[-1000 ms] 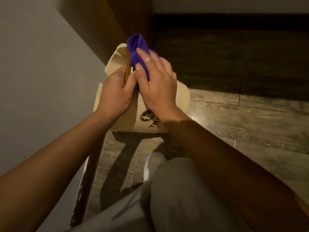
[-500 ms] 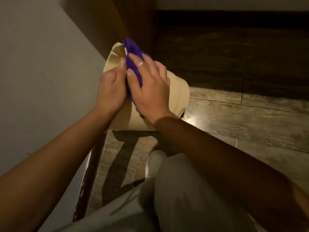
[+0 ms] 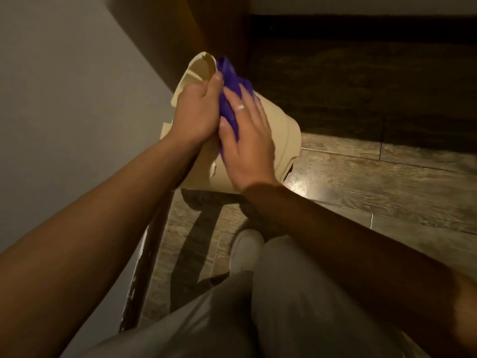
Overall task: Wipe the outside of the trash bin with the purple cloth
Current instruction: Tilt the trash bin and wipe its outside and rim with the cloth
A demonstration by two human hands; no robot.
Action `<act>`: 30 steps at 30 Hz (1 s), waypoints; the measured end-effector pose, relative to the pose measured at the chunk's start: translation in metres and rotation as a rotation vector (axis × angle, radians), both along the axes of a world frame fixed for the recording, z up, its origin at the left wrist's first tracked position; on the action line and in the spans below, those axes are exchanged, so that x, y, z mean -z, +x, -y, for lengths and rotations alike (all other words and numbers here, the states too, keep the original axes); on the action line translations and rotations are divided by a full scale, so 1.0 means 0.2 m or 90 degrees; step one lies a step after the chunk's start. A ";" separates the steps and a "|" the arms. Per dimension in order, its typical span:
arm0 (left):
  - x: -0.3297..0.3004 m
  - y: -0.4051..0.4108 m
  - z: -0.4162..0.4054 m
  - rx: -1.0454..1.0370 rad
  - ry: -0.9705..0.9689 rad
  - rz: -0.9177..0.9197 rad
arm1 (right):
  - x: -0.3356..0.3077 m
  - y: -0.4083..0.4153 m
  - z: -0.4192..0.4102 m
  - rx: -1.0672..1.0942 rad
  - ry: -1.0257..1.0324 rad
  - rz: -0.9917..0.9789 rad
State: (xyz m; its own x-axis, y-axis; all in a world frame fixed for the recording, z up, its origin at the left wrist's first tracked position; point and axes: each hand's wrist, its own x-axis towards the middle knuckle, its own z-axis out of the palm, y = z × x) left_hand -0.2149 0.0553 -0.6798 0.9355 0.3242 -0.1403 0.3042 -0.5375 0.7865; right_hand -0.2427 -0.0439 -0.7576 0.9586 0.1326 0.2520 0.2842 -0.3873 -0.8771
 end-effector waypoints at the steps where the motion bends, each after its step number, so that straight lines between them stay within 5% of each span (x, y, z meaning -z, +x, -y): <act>1: 0.00 0.01 0.00 -0.004 -0.012 0.003 | 0.00 0.00 -0.02 -0.010 0.003 0.017; 5: 0.03 0.02 -0.02 -0.015 0.017 -0.017 | 0.17 0.12 0.13 0.005 -0.137 0.042; 10: 0.02 -0.01 -0.06 -0.069 0.002 -0.030 | 0.25 0.25 0.29 0.151 -0.103 -0.247; 16: 0.01 0.03 0.02 -0.015 -0.035 -0.008 | -0.01 0.09 -0.01 0.028 -0.004 0.021; 21: 0.03 0.04 0.04 -0.055 -0.032 -0.019 | 0.09 0.15 0.15 -0.002 -0.136 -0.015; 25: 0.04 0.03 0.05 -0.081 -0.064 -0.045 | 0.13 0.28 0.28 0.084 -0.151 -0.202; 30: 0.01 0.09 0.06 -0.061 -0.086 -0.033 | -0.02 0.08 0.04 0.009 -0.098 0.098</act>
State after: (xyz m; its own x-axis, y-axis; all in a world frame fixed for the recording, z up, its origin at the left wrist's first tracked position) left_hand -0.1971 0.0439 -0.6811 0.8920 0.3858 -0.2356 0.3903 -0.3946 0.8318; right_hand -0.2275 -0.0526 -0.7541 0.9125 0.1674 0.3732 0.4035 -0.5176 -0.7545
